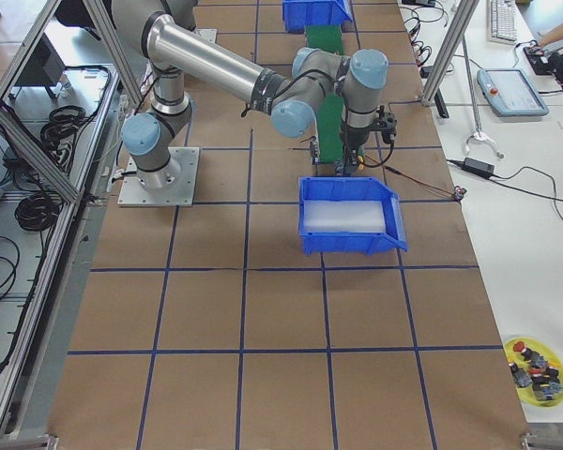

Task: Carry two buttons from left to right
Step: 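Carry the yellow button into the right blue bin and release it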

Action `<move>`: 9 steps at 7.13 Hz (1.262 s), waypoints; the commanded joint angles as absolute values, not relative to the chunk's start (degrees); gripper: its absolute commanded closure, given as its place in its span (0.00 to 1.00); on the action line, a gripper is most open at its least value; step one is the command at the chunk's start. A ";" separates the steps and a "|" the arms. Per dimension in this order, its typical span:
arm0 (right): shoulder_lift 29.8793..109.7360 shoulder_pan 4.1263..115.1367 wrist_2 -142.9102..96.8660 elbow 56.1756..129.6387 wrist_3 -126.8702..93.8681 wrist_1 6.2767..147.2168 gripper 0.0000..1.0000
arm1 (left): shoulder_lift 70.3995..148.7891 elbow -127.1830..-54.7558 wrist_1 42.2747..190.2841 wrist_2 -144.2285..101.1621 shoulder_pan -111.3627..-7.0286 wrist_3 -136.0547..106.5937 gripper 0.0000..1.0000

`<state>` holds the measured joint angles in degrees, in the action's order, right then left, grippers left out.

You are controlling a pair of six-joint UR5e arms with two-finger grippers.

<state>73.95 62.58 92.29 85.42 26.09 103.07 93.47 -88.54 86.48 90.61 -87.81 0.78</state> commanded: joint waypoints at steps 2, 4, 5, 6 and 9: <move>73.39 56.97 93.08 95.48 27.33 113.38 0.96 | 93.43 -88.51 86.40 90.62 -87.89 0.79 0.00; 72.95 56.95 92.90 103.07 27.33 122.75 0.95 | 93.43 -88.51 86.48 90.62 -87.89 0.79 0.00; 71.47 56.95 92.99 103.27 27.33 122.96 0.95 | 93.43 -88.51 86.48 90.62 -87.89 0.79 0.00; 69.63 56.95 93.08 102.84 27.42 123.05 0.95 | 93.51 -88.51 86.48 90.62 -87.89 0.79 0.00; 67.06 56.95 93.25 102.66 27.42 124.45 0.94 | 93.43 -88.51 86.48 90.62 -87.98 0.79 0.00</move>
